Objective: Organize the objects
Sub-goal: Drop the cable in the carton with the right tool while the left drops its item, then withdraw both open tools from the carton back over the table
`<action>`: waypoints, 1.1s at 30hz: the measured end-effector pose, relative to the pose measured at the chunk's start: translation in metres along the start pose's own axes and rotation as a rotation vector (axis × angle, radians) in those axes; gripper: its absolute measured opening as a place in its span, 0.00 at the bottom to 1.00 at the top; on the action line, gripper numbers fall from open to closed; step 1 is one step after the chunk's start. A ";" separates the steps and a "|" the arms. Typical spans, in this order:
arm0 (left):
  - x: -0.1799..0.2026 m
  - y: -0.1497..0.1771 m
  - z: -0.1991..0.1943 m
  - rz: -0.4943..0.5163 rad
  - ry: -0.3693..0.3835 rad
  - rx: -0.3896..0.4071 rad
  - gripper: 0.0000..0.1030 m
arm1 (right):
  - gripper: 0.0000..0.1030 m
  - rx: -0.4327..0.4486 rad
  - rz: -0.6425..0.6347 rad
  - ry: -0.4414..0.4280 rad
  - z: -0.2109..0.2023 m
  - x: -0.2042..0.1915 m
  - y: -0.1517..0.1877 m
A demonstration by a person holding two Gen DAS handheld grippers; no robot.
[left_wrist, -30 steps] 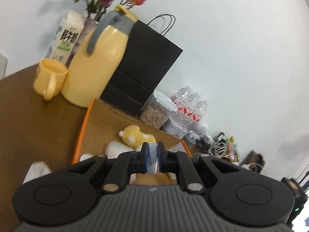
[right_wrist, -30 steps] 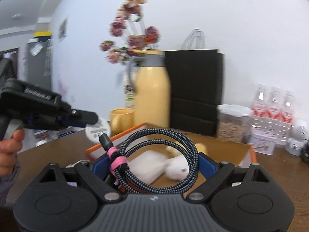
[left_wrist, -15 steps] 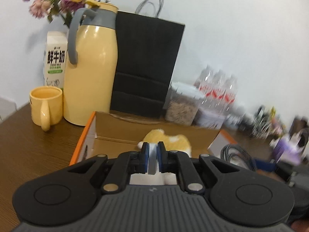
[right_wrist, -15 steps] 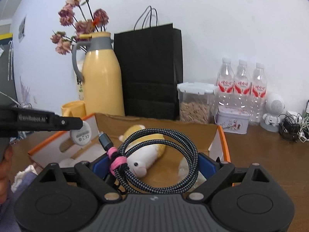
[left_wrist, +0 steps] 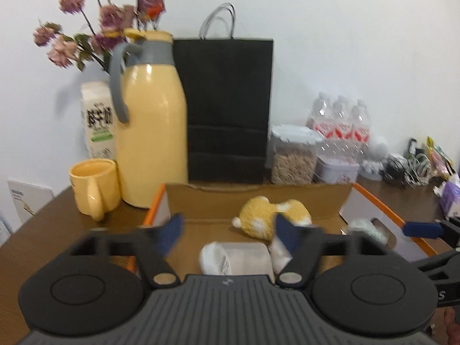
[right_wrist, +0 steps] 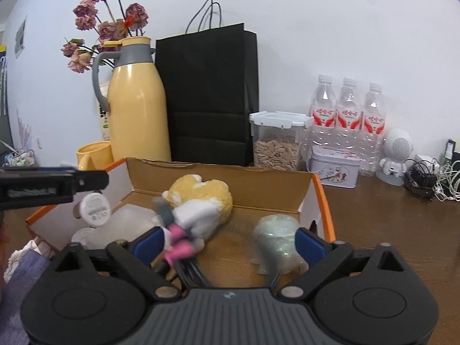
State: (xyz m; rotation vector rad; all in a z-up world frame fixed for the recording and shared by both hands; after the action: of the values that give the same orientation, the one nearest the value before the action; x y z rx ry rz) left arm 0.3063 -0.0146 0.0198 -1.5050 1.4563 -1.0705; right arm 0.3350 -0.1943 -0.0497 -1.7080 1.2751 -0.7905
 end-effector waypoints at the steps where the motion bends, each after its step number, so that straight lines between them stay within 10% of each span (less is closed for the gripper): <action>1: -0.001 -0.001 -0.003 -0.004 -0.003 0.014 0.91 | 1.00 0.002 0.006 0.002 -0.001 0.001 0.000; 33: -0.019 -0.005 -0.116 -0.006 -0.029 0.047 1.00 | 1.00 0.017 -0.042 0.019 -0.109 -0.019 0.011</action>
State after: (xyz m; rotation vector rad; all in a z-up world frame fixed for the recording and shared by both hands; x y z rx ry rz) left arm 0.1995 0.0073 0.0647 -1.4868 1.3978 -1.0753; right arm 0.2311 -0.2047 -0.0112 -1.7228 1.2453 -0.8415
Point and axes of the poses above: each gripper's, at about its wrist camera, not at the fingertips, and z roughly the way its jaws point, x to its right, y to its underside, the point moved 3 cm from there along z, roughly the way its jaws point, and after that the axes turned 4 degrees about y, right-handed, at the moved point
